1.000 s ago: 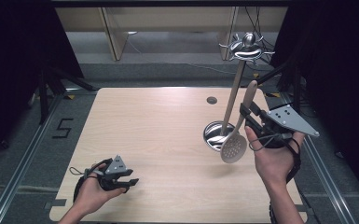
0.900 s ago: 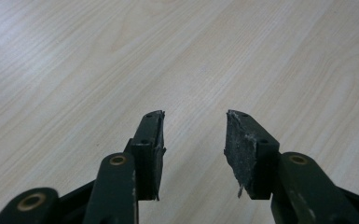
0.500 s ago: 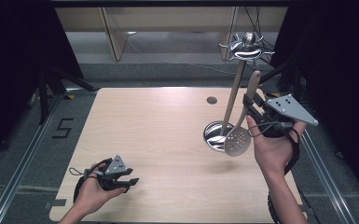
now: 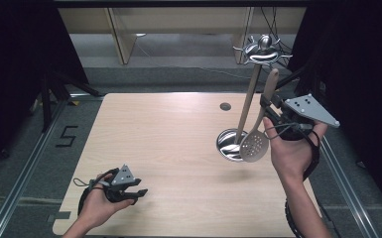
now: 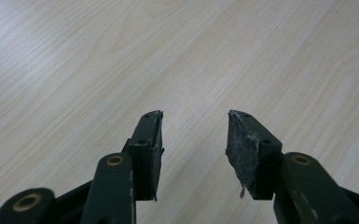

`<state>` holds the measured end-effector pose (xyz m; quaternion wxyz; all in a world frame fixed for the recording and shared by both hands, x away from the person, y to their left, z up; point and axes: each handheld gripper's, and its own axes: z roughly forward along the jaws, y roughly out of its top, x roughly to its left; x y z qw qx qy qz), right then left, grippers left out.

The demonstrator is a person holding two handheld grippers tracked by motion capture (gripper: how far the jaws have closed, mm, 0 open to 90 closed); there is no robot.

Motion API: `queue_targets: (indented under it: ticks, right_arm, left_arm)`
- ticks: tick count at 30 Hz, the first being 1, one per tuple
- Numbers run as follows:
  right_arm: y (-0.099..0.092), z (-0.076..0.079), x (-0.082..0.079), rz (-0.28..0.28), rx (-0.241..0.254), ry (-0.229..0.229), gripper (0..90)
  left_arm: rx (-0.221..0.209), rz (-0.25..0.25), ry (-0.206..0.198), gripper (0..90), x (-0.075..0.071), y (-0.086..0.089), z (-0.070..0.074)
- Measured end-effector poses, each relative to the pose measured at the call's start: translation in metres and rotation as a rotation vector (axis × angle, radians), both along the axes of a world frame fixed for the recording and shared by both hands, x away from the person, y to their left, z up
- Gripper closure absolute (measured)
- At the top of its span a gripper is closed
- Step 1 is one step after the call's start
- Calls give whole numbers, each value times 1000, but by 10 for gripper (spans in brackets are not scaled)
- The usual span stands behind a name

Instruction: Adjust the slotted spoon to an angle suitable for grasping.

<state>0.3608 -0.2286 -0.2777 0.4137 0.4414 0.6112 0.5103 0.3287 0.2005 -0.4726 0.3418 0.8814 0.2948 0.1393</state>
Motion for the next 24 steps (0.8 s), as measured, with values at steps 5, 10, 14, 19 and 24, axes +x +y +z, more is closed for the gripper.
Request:
queue_targets:
  ticks: [5,10,14,19,24]
  right_arm:
    - [0,1,2,-9,13,5,709]
    - [0,2,3,-12,4,7,709]
    - [0,3,5,-10,8,9,709]
    - [1,4,6,-14,11,9,709]
    - [0,4,9,-17,5,15,709]
  left_arm:
    - [3,9,-5,545,0,1,1]
    - [-4,14,15,539,0,1,0]
    - [-1,14,13,531,0,1,0]
    - [-16,21,9,529,-1,0,-1]
    - [-6,21,7,528,0,1,-1]
